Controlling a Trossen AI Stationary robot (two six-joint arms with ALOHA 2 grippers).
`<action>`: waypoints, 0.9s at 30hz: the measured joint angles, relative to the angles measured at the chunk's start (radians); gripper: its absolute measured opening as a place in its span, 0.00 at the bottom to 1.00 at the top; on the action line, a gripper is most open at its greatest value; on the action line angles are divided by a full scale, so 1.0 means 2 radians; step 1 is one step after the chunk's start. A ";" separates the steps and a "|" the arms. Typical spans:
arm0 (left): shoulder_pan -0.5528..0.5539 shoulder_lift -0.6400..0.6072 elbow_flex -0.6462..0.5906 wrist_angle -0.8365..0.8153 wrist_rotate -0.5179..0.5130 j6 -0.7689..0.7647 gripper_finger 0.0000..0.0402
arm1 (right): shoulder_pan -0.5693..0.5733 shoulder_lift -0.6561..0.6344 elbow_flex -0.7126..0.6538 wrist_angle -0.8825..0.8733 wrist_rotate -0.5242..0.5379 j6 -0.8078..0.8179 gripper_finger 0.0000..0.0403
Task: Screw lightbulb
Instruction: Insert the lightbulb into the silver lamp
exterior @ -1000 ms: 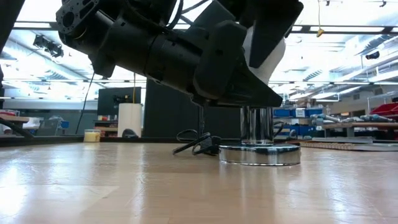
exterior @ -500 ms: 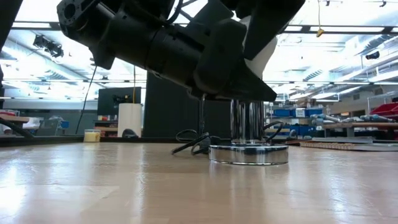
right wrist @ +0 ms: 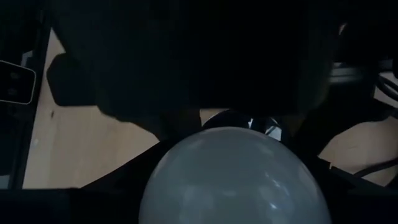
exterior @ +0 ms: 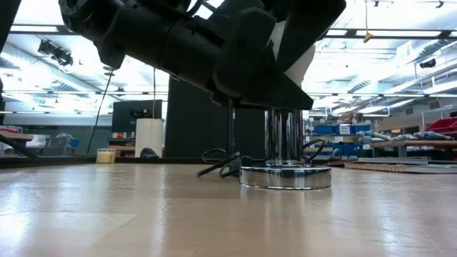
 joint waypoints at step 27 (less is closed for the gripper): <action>-0.023 -0.004 -0.001 -0.028 -0.033 -0.036 0.61 | -0.004 -0.001 -0.025 0.034 0.018 -0.009 0.70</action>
